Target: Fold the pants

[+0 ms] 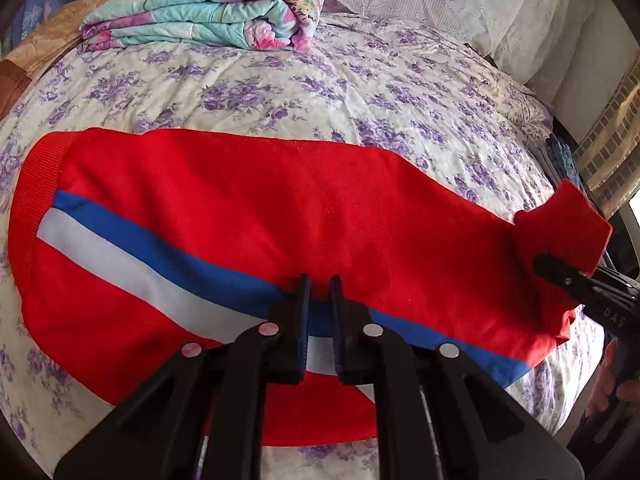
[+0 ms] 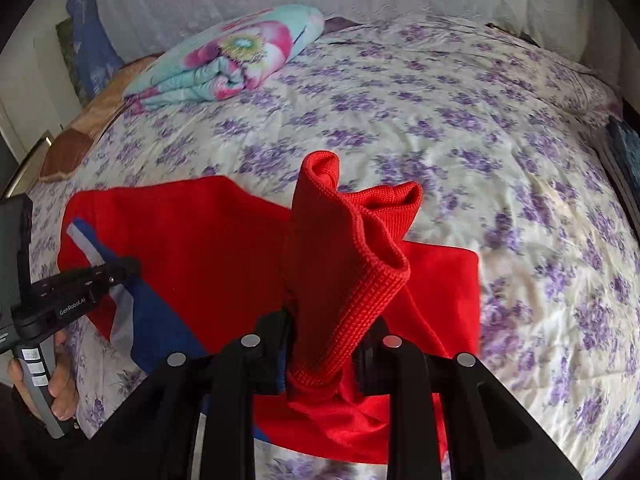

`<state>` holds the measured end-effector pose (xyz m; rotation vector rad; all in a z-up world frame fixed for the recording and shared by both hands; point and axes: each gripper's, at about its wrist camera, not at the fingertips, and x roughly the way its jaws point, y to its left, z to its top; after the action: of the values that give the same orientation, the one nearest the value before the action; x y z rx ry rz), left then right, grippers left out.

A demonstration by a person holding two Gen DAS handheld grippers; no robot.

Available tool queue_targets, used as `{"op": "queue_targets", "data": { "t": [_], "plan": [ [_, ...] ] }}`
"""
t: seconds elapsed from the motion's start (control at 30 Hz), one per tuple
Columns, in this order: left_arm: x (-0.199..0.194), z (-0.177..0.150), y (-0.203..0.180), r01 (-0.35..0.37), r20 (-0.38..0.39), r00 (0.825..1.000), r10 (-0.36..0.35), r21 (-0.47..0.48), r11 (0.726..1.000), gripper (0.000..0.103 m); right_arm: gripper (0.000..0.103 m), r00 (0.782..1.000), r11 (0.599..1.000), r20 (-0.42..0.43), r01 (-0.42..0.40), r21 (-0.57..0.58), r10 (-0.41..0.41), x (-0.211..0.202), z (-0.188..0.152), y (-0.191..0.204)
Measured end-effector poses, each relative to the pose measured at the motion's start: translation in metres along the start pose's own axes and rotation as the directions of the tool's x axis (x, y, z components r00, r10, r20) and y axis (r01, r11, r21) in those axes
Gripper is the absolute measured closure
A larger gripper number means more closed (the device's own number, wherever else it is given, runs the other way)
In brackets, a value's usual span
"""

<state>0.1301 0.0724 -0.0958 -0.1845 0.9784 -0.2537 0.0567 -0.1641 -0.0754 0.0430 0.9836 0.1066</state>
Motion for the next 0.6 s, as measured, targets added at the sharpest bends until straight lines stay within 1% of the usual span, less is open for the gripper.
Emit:
{"op": "queue_targets", "data": {
  "t": [0.03, 0.07, 0.1, 0.13, 0.17, 0.2, 0.23, 0.27, 0.3, 0.33, 0.37, 0.4, 0.43, 0.47, 0.5, 0.57, 0.6],
  "plan": [
    [0.0, -0.001, 0.0, 0.001, 0.01, 1.0, -0.001, 0.004, 1.0, 0.093, 0.077, 1.0, 1.0, -0.025, 0.01, -0.017, -0.01, 0.013, 0.0, 0.01],
    [0.0, -0.002, 0.0, 0.007, 0.015, 1.0, -0.007, 0.002, 1.0, 0.093, 0.067, 0.999, 0.999, -0.043, 0.022, -0.032, -0.024, 0.023, -0.001, 0.018],
    [0.0, -0.002, 0.002, 0.019, 0.017, 1.0, -0.019, -0.003, 1.0, 0.093, 0.054, 0.999, 0.999, -0.047, 0.021, -0.045, -0.023, 0.029, -0.002, 0.024],
    [0.0, -0.002, 0.005, 0.035, 0.018, 0.999, -0.035, -0.011, 0.999, 0.093, 0.046, 0.999, 0.998, -0.042, 0.007, -0.061, -0.009, 0.029, -0.003, 0.03],
    [0.0, -0.001, 0.008, 0.052, 0.018, 0.998, -0.052, -0.019, 0.998, 0.093, 0.035, 0.999, 0.997, -0.044, -0.006, -0.077, 0.003, 0.025, -0.003, 0.035],
    [0.0, -0.001, 0.011, 0.071, 0.019, 0.997, -0.07, -0.03, 0.997, 0.094, 0.034, 0.999, 0.996, -0.05, -0.026, -0.084, 0.021, 0.019, -0.003, 0.038],
    [0.0, -0.001, 0.014, 0.088, 0.019, 0.996, -0.087, -0.041, 0.995, 0.094, 0.034, 0.997, 0.995, -0.051, -0.068, -0.076, 0.064, 0.009, -0.001, 0.037],
    [0.0, 0.0, 0.016, 0.102, 0.018, 0.995, -0.101, -0.051, 0.993, 0.094, 0.035, 0.991, 0.99, -0.038, -0.127, -0.055, 0.126, -0.003, 0.001, 0.033],
    [0.0, -0.001, 0.017, 0.11, 0.019, 0.994, -0.109, -0.057, 0.992, 0.094, 0.035, 0.986, 0.985, -0.019, -0.168, -0.033, 0.167, -0.013, 0.003, 0.029],
    [0.0, -0.001, 0.017, 0.113, 0.02, 0.994, -0.112, -0.059, 0.992, 0.094, 0.035, 0.983, 0.983, 0.012, -0.182, -0.016, 0.182, -0.024, 0.005, 0.024],
    [0.0, -0.001, 0.016, 0.11, 0.022, 0.994, -0.109, -0.056, 0.992, 0.094, 0.035, 0.983, 0.984, 0.047, -0.176, -0.007, 0.176, -0.033, 0.006, 0.02],
    [0.0, -0.002, 0.015, 0.102, 0.024, 0.995, -0.101, -0.049, 0.994, 0.094, 0.038, 0.985, 0.988, 0.078, -0.152, -0.002, 0.152, -0.037, 0.008, 0.016],
    [0.0, -0.002, 0.013, 0.092, 0.027, 0.995, -0.091, -0.042, 0.995, 0.094, 0.045, 0.988, 0.992, 0.101, -0.122, 0.008, 0.121, -0.038, 0.009, 0.012],
    [0.0, -0.002, 0.011, 0.081, 0.03, 0.996, -0.08, -0.034, 0.996, 0.094, 0.068, 0.989, 0.993, 0.099, -0.116, 0.028, 0.113, -0.034, 0.01, 0.007],
    [0.0, -0.003, 0.009, 0.068, 0.033, 0.997, -0.068, -0.024, 0.997, 0.094, 0.084, 0.987, 0.987, 0.073, -0.148, 0.056, 0.144, -0.025, 0.01, 0.003],
    [-0.001, -0.003, 0.009, 0.057, 0.037, 0.998, -0.057, -0.014, 0.998, 0.093, 0.085, 0.973, 0.971, -0.01, -0.229, 0.073, 0.23, 0.0, 0.004, 0.006],
    [0.0, -0.003, 0.009, 0.058, 0.037, 0.998, -0.058, -0.015, 0.998, 0.093, 0.085, 0.971, 0.97, -0.044, -0.234, 0.059, 0.237, 0.012, -0.001, 0.012]
  ]
}}
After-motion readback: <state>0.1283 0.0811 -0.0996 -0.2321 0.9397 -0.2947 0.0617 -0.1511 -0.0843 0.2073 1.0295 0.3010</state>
